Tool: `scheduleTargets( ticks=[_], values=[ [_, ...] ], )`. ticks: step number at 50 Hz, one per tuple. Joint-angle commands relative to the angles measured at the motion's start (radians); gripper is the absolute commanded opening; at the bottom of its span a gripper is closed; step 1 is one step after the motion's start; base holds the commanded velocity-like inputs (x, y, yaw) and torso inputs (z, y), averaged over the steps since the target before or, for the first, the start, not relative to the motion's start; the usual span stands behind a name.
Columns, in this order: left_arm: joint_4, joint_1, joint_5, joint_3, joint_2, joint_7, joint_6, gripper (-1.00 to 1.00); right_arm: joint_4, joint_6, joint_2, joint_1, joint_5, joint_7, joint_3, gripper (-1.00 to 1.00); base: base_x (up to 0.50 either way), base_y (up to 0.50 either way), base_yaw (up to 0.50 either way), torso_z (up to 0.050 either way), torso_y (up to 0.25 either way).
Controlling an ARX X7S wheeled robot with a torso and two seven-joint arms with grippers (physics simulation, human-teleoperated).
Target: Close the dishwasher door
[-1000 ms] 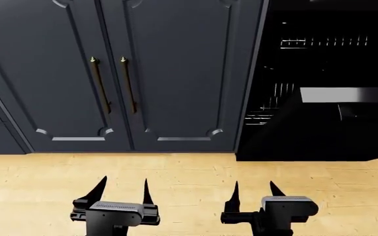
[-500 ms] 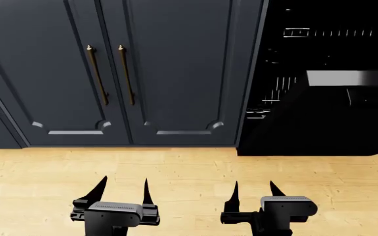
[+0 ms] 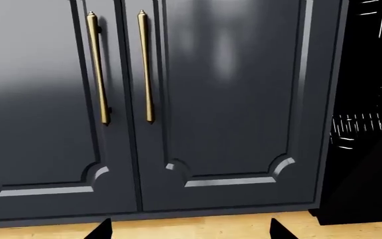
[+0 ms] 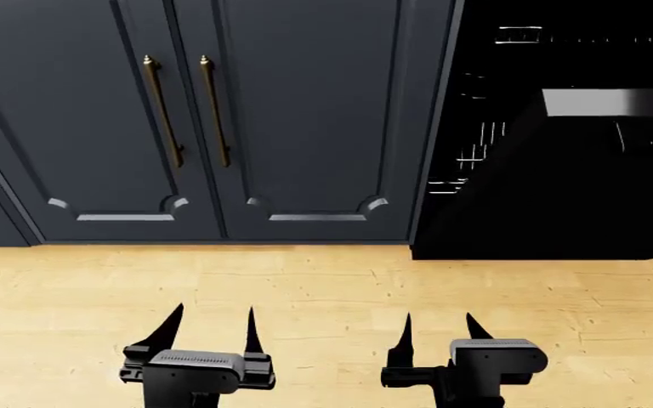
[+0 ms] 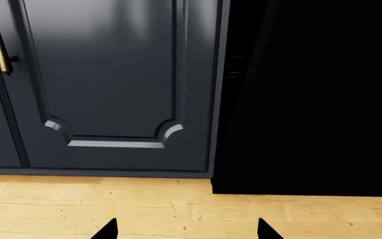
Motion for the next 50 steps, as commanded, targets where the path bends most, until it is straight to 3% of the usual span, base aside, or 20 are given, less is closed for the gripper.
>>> scheduleTargets(
  ticks=[1,50],
  values=[
    [0.001,0.0,-0.006,0.003,-0.004,-0.006,0.006,1.0,-0.002,0.002,0.004,0.001,0.003,0.006,-0.005,1.0,0.0,0.0,0.0,-0.05,0.0],
    [-0.005,-0.007,-0.017,0.033,-0.024,-0.017,0.009,1.0,0.004,-0.007,0.014,0.006,0.02,0.033,-0.018,1.0,0.0,0.0,0.0,-0.05,0.0]
  ],
)
